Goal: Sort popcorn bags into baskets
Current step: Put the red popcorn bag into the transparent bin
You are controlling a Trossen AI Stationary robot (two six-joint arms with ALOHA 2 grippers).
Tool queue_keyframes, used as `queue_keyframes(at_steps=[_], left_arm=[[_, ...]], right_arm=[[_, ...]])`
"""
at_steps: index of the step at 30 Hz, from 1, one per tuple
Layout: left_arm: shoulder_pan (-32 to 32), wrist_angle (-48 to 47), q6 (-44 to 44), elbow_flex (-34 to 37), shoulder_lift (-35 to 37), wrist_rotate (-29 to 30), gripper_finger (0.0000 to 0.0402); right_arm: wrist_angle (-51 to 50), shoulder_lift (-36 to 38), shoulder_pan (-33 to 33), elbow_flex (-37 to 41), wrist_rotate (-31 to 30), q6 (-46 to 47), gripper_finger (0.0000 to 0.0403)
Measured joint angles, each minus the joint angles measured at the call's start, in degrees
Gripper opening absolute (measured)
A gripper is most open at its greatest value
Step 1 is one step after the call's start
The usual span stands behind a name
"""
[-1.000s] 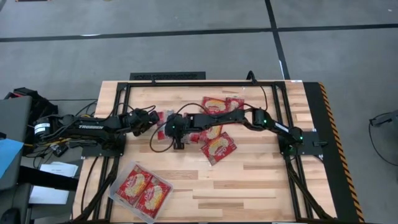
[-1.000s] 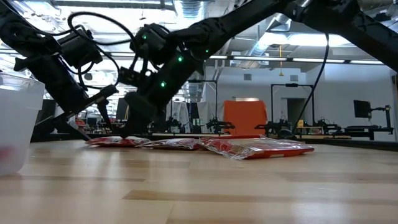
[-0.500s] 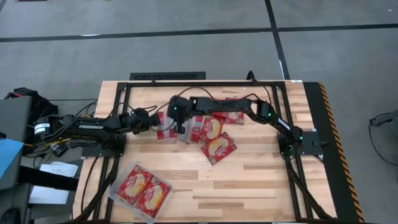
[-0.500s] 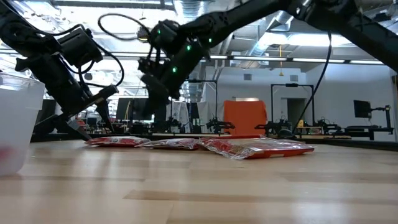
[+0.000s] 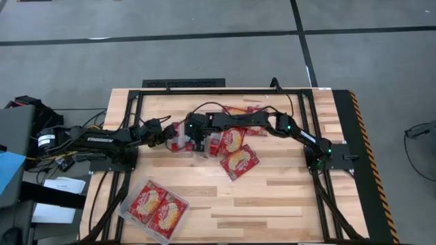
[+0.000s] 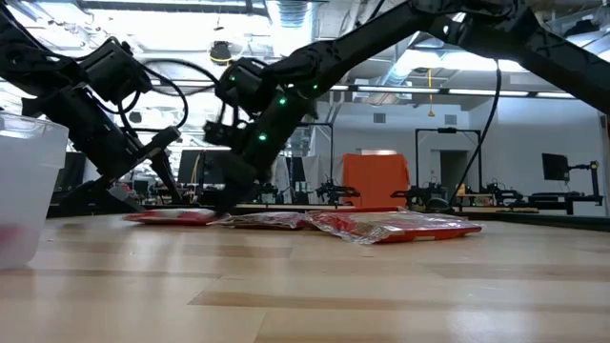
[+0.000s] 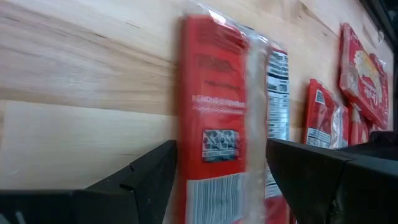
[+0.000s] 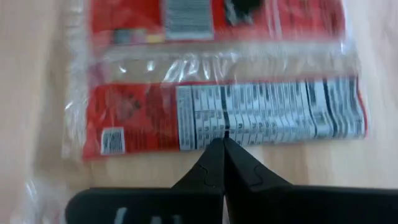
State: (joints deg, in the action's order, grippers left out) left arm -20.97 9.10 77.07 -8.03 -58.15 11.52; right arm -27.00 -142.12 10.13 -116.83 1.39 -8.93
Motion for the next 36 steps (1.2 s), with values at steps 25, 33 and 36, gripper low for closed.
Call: queue_keyframes(at_steps=[25,33,36], left_arm=[[0.1,-0.1,-4.4,0.0,0.0,-3.5,0.0116],[0.1,2.4,-6.1,0.0,0.0,-3.4,0.0187],[0.1,2.1,-5.7,0.0,0.0,-3.8,0.0240]], right_arm=[[-0.7,2.7,-0.9,0.0,-1.8,-0.5,0.0016],[-4.8,1.7,-0.2,0.0,-3.0,1.7,0.0020],[-5.7,0.9,-0.2,-0.1,-2.8,4.0,0.0030]])
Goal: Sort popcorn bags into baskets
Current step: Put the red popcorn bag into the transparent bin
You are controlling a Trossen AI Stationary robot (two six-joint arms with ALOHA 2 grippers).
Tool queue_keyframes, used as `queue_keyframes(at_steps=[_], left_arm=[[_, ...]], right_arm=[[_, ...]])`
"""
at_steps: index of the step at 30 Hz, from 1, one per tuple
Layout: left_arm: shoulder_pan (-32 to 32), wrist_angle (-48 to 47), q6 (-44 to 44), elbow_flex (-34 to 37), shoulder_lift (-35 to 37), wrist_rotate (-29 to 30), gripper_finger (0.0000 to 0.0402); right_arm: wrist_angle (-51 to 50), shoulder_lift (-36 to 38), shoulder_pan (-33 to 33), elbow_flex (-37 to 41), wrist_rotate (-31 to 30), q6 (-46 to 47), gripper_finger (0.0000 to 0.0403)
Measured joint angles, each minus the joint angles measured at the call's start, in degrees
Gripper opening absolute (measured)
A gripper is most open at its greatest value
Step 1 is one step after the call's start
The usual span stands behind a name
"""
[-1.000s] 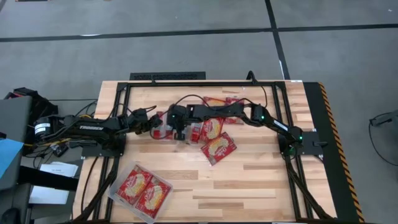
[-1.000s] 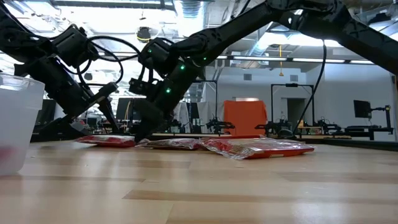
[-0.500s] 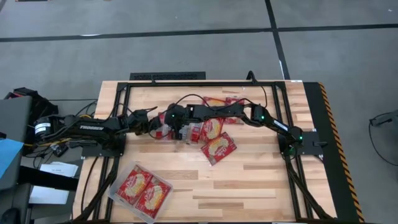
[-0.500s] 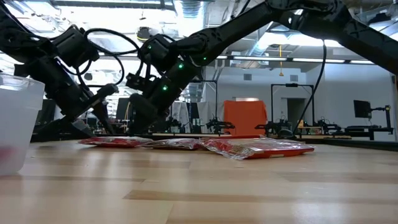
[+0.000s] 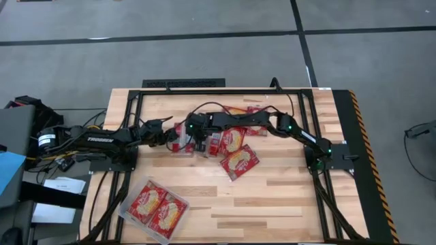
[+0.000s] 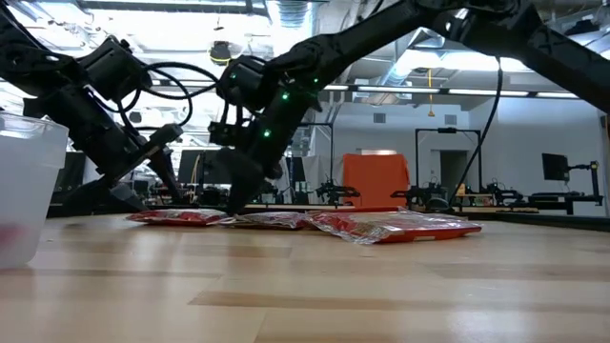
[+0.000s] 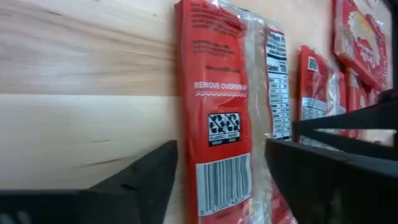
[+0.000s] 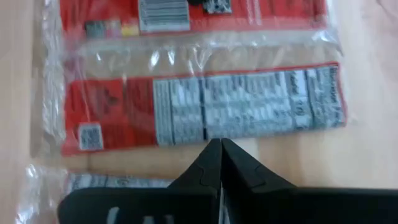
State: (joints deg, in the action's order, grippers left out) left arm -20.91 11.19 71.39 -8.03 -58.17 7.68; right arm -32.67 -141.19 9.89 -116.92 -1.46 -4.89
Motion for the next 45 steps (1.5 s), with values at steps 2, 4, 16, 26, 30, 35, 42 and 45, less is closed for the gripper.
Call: queue_keyframes(at_steps=[2,4,16,26,30,35,42,45], left_arm=[[0.0,0.1,0.4,0.0,0.0,-0.6,0.0270],[0.0,0.2,0.7,-0.1,-0.4,-1.2,0.0290],[-0.1,9.3,1.1,-0.1,-7.7,-3.8,0.0273],[-0.1,9.1,3.3,-0.1,-8.7,-7.0,0.0120],[0.0,9.7,4.3,-0.9,-7.8,-11.8,0.0022],[0.3,9.2,3.9,-3.9,-4.2,-17.1,0.0013],[10.1,2.3,5.8,-12.0,5.7,-19.5,0.0008],[19.4,-7.9,5.1,-18.2,9.6,-17.4,0.0007]], right_arm=[[0.3,-1.1,-0.1,-0.1,0.1,0.1,0.0031],[1.9,-1.8,-0.2,-0.2,0.4,-0.6,0.0026],[9.0,-3.6,-1.4,-0.9,2.3,-2.5,0.0026],[-0.4,-0.2,0.2,-0.7,3.5,-4.0,0.0012],[-6.5,4.8,2.0,-0.7,3.0,-6.4,0.0020],[-12.6,11.9,4.0,-0.8,1.3,-8.9,0.0025],[-21.4,23.3,6.4,-0.8,-1.9,-12.1,0.0012],[-26.2,27.7,7.6,-0.8,-2.1,-12.1,0.0018]])
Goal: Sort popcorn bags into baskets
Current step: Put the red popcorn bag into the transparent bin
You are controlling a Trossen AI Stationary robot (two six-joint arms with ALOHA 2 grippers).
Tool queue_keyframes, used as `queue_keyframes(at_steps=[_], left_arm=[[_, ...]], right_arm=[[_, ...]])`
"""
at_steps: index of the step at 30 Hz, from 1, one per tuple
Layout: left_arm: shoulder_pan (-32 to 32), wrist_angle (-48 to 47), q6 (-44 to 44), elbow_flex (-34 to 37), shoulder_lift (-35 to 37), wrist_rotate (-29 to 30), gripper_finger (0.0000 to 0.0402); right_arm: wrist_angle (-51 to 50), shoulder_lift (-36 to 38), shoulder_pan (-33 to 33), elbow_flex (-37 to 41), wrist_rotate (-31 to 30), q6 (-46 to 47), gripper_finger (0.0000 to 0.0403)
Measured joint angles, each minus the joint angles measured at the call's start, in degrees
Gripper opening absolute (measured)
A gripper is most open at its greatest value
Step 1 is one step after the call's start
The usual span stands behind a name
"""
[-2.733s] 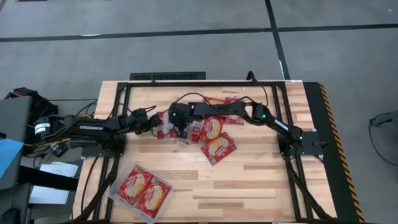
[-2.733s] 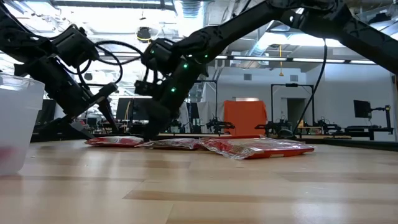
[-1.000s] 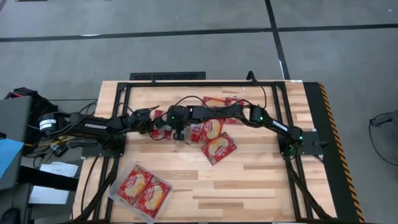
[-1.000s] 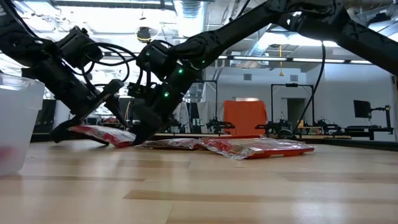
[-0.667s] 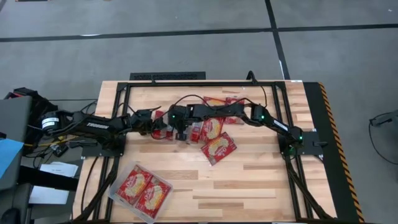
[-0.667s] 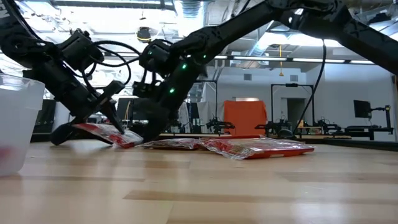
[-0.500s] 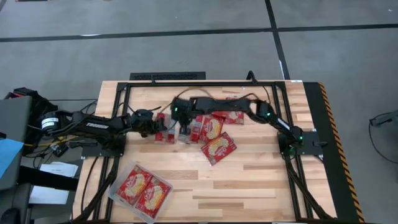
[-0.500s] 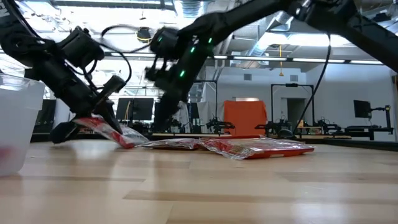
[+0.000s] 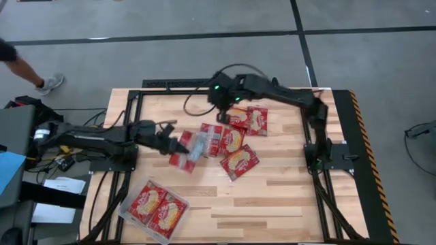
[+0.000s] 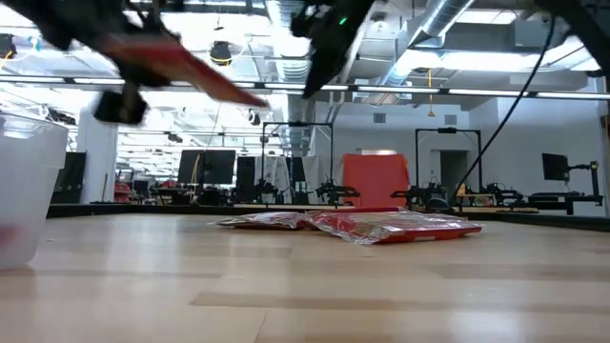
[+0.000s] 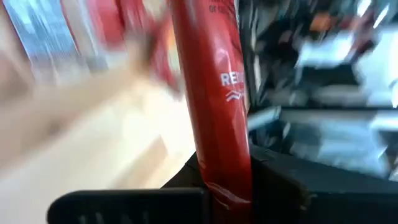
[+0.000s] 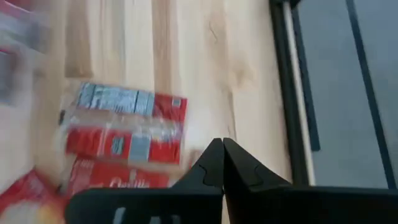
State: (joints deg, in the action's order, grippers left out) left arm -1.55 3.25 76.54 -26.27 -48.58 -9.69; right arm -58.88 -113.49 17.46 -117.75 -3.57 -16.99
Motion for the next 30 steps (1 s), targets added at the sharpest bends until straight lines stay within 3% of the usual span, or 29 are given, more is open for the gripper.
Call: queue_keyframes(at_steps=[3,6,10,15,21,30], left_arm=[[11.6,-13.8,-0.6,-7.4,1.8,7.8,0.0007],[24.0,-23.7,3.2,-13.7,1.1,19.3,0.0007],[38.7,-25.0,12.8,-17.1,-3.3,31.9,0.0007],[53.1,-23.7,29.5,-17.8,-13.9,42.3,0.0007],[60.9,-19.4,42.6,-17.9,-24.4,43.5,0.0008],[62.1,-10.1,47.3,-17.9,-33.0,39.9,0.0010]], right_arm=[[-5.0,4.7,1.1,0.0,0.1,0.6,0.0027],[-8.5,8.7,1.9,0.0,0.1,2.1,0.0028],[-11.7,13.1,2.6,0.0,0.0,4.2,0.0018],[-15.6,17.0,2.4,0.0,0.0,6.3,0.0013],[-17.6,20.2,2.4,0.0,-0.1,8.4,0.0031],[-18.4,20.6,2.4,0.0,-0.9,9.4,0.0019]])
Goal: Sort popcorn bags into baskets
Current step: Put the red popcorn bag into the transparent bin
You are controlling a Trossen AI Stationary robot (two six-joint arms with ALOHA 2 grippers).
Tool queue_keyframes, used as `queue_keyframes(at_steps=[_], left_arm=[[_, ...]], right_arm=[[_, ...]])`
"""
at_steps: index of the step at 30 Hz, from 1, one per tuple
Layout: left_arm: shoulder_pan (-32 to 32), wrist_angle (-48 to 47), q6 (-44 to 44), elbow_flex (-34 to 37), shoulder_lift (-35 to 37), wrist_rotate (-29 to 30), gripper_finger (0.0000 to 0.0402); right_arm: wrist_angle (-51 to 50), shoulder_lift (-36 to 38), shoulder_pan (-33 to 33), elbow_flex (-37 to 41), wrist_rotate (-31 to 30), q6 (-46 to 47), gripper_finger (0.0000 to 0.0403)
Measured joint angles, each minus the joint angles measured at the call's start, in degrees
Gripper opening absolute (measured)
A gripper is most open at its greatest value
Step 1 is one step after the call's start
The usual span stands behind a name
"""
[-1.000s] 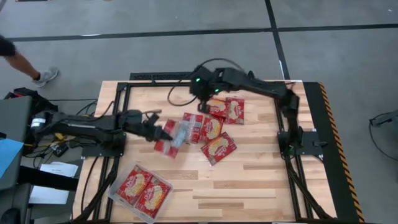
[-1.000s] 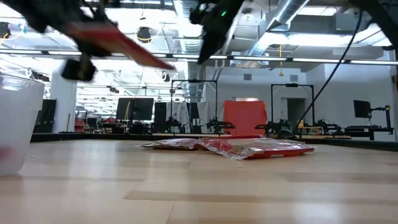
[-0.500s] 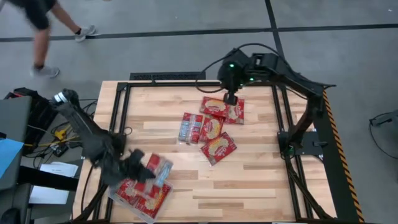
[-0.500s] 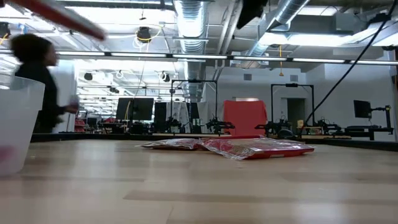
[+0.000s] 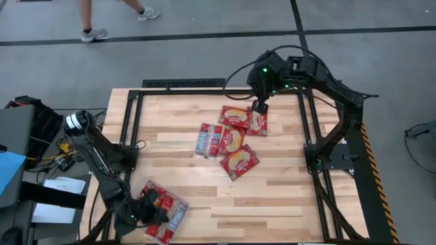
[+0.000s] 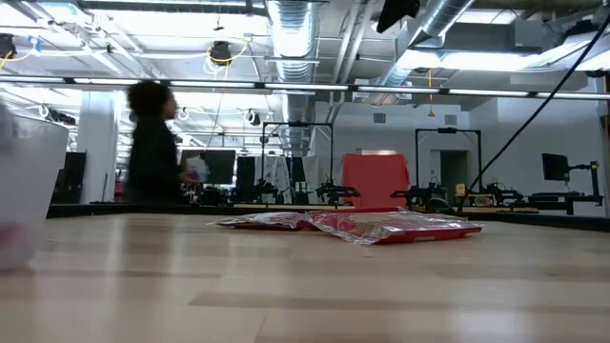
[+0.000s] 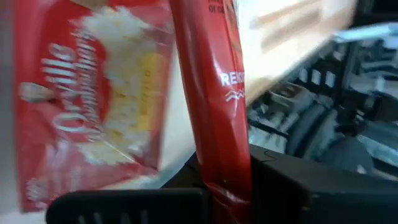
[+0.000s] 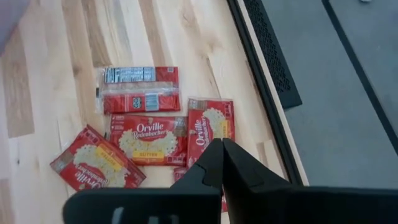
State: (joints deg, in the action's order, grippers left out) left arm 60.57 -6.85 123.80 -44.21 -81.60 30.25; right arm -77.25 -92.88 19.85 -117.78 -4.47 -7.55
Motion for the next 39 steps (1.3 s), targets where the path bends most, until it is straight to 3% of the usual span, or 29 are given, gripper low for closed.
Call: queue_keyframes(at_steps=[7,13,17,23,29,34,39], left_arm=[[-1.7,-3.7,2.3,0.0,-1.9,-4.1,0.0020],[-2.5,-6.1,0.6,0.0,-1.9,-4.4,0.0037],[-3.3,-5.6,-1.0,0.0,-1.9,-4.5,0.0080],[-3.3,-6.2,-1.5,0.0,-1.9,-4.7,0.0180],[-3.4,-5.7,1.4,0.0,-1.7,-9.0,0.0262],[-3.8,-6.8,2.0,0.0,1.2,-10.1,0.0295],[-4.9,-12.9,2.9,0.0,7.4,-10.1,0.0303]], right_arm=[[-0.7,-0.2,-1.8,0.0,0.0,-0.4,0.0025],[-0.7,-0.2,-2.7,0.0,0.0,-0.4,0.0035],[-0.8,-0.2,-2.7,0.0,0.0,-0.4,0.0027],[-0.8,-0.2,-2.6,0.0,0.0,-0.6,0.0019],[-0.1,-0.2,-2.6,0.0,0.0,-0.6,0.0036],[0.1,-0.2,-2.6,0.0,0.0,-0.6,0.0038],[1.3,-0.2,-3.0,2.2,0.0,-0.4,0.0028]])
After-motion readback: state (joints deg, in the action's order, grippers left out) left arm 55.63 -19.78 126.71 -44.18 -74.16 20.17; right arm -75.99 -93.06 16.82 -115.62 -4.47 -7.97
